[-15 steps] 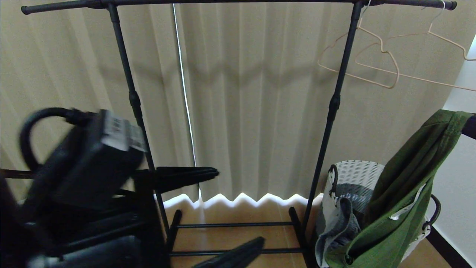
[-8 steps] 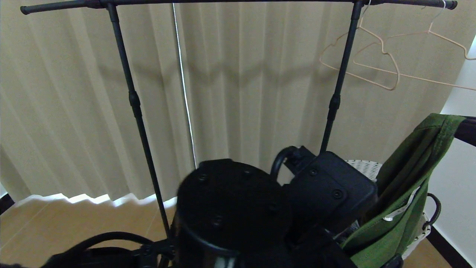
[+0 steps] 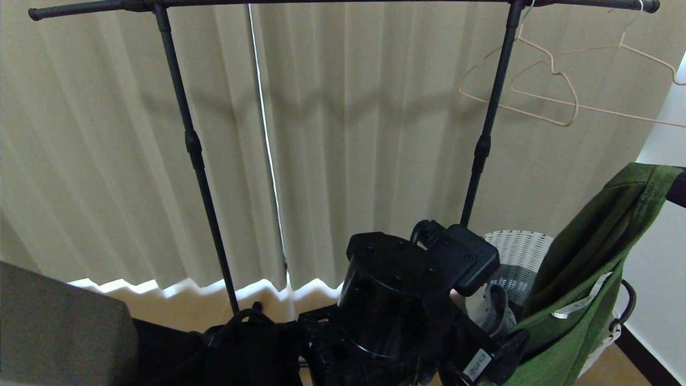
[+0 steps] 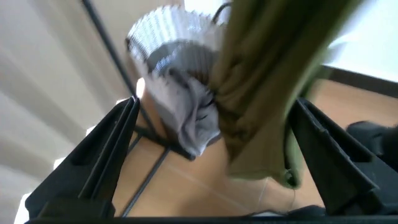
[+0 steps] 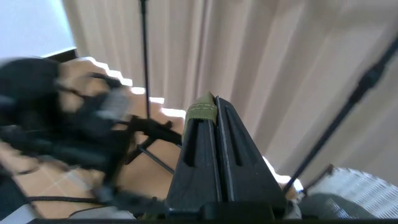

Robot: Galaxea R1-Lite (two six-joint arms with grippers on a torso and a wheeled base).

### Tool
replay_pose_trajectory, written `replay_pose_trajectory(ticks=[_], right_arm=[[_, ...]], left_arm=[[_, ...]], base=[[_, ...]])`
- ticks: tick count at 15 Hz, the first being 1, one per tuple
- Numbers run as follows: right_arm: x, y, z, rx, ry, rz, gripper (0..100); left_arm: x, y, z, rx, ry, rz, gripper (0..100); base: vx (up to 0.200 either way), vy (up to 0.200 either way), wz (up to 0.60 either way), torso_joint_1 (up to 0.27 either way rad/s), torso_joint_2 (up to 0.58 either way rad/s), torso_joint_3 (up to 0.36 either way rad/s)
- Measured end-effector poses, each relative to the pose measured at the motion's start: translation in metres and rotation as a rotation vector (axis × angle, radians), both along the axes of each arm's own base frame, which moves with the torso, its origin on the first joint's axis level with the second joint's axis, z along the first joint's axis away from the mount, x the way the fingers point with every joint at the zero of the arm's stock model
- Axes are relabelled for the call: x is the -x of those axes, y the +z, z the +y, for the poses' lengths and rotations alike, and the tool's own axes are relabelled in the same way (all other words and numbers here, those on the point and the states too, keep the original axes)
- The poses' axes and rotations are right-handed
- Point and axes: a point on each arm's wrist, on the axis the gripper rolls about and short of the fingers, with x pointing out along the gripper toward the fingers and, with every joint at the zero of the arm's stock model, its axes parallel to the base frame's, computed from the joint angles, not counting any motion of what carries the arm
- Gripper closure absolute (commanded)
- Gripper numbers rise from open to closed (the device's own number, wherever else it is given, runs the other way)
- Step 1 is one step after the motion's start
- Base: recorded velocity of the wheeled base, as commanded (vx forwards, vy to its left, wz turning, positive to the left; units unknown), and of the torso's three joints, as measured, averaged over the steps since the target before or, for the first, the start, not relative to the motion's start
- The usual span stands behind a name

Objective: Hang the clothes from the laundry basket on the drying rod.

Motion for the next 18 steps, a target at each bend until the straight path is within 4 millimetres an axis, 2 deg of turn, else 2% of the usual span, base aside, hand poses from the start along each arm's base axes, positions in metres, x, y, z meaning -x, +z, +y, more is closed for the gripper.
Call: replay_pose_trajectory(ticks=[7, 8, 12, 15, 18], right_arm=[[0.005, 0.001, 0.002, -0.006, 0.037, -0.007, 100], [0.005, 0.001, 0.002, -0.005, 0.037, -0.007, 100], [0.004, 0.001, 0.003, -0.003, 0.036, -0.004, 100], [-0.001, -0.002, 0.006, 0.010, 0.034, 0.015, 100], [-0.011, 0.000, 0.014, 0.010, 0.037, -0.006, 100]], left_arm=[[-0.008, -0.031, 0.009, -0.090, 0.030, 0.052, 0], [-0.007, -0.033, 0.010, -0.099, 0.030, 0.056, 100], [-0.003, -0.040, 0.018, -0.117, 0.043, 0.052, 100], [0.012, -0.042, 0.036, -0.100, 0.033, 0.017, 100], [0.025, -0.018, 0.068, -0.071, 0.040, -0.043, 100]], base=[[0.000, 0.000, 0.00, 0.000, 0.00, 0.000], [0.000, 0.000, 0.00, 0.000, 0.00, 0.000], [0.000, 0.000, 0.00, 0.000, 0.00, 0.000], [0.000, 0.000, 0.00, 0.000, 0.00, 0.000], [0.000, 0.000, 0.00, 0.000, 0.00, 0.000]])
